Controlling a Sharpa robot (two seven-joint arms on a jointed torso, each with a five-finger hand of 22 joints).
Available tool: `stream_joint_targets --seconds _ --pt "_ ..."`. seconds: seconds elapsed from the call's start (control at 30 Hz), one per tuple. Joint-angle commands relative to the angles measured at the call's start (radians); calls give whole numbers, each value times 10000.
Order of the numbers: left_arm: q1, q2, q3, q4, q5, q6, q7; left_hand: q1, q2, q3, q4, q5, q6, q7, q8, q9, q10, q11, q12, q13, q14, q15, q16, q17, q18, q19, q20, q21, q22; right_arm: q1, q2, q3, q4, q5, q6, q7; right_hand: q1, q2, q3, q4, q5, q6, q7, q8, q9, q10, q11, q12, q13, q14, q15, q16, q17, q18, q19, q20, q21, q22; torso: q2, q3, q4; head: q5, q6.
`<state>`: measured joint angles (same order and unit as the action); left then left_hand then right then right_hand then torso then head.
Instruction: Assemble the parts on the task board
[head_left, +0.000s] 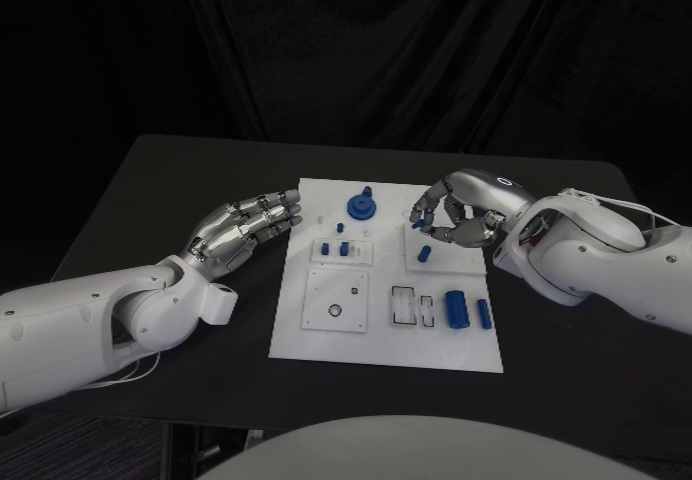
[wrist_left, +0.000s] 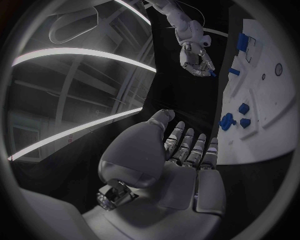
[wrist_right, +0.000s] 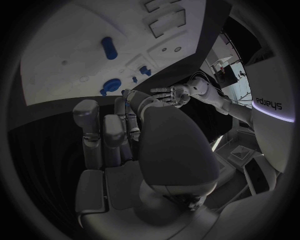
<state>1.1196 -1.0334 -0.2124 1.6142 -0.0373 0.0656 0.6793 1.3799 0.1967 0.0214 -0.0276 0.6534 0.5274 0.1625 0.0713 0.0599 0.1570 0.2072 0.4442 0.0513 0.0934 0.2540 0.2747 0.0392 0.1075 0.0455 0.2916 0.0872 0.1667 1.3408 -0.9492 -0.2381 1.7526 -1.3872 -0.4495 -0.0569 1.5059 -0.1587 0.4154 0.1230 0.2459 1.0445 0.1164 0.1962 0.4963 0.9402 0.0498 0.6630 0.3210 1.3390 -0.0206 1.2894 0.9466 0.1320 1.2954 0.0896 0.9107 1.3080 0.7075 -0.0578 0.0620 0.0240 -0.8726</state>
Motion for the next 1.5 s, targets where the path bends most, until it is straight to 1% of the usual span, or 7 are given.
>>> stream_joint_targets --seconds 0.03,0.2,0.37,0.67,1.1,1.3,1.5 --pt "-11 22 7 12 -29 101 868 -109 25 95 -2 -59 17 238 42 7 16 33 50 13 27 33 61 8 -22 82 7 32 13 -1 110 -17 291 -315 651 -325 -133 22 10 88 -39 -96 18 -46 1 74 30 -36 9 -8 41 -11 35 -33 -46 -1 -59 897 5 8 1 103 0" --pt "-13 49 7 14 -29 88 845 -108 39 129 -7 -61 16 241 44 6 16 38 60 14 27 36 69 9 -27 87 9 32 11 -86 458 -43 476 -1018 983 -455 -192 23 -33 137 -60 -115 15 -64 9 67 38 -61 11 0 49 -13 35 -33 -42 8 -73 893 -4 3 3 174 0" --pt "-14 82 7 16 -29 78 832 -105 48 158 -14 -65 23 246 47 6 16 36 66 15 30 40 82 10 -30 92 9 32 11 -263 921 -52 362 -1709 1170 -555 -245 15 -87 176 -81 -104 5 -63 22 73 38 -75 15 1 54 -17 33 -33 -39 16 -83 891 3 3 5 205 0" --pt "-15 124 7 9 -29 82 808 -100 54 199 -29 -64 24 258 50 5 17 32 73 16 33 42 95 11 -34 100 8 35 15 -792 1712 -52 -116 -2474 1478 -756 -239 14 -105 172 -69 -110 -3 -72 26 86 27 -84 19 5 52 -14 43 -33 -33 18 -81 892 -8 -2 -5 412 0" --pt "-52 200 7 -59 -29 126 772 -94 71 268 -47 -64 0 266 50 0 12 39 73 15 31 45 104 10 -41 106 8 31 7 -1179 2284 -49 -603 -2821 1341 -802 -214 -8 -137 147 -11 -147 7 -111 26 47 39 -148 9 93 50 84 235 -60 43 18 64 935 -1 11 -2 450 0" --pt "-130 203 8 -67 -29 143 743 -97 82 300 -49 -73 -18 271 48 -3 6 46 70 14 25 47 102 9 -44 111 8 31 8 -1256 2417 -48 -699 -2849 1267 -808 -196 -2 -135 136 15 -150 9 -117 27 42 39 -160 8 112 51 107 278 -65 58 19 91 943 -3 2 -3 490 0" --pt "-220 202 9 -87 -29 158 726 -101 87 315 -48 -78 -21 274 48 -4 2 48 67 14 25 48 107 10 -45 113 8 31 8 -1308 2495 -46 -771 -2857 1188 -815 -189 -13 -152 125 46 -162 20 -135 28 5 56 -201 1 129 59 125 305 -70 74 21 110 952 -4 14 -16 512 0"
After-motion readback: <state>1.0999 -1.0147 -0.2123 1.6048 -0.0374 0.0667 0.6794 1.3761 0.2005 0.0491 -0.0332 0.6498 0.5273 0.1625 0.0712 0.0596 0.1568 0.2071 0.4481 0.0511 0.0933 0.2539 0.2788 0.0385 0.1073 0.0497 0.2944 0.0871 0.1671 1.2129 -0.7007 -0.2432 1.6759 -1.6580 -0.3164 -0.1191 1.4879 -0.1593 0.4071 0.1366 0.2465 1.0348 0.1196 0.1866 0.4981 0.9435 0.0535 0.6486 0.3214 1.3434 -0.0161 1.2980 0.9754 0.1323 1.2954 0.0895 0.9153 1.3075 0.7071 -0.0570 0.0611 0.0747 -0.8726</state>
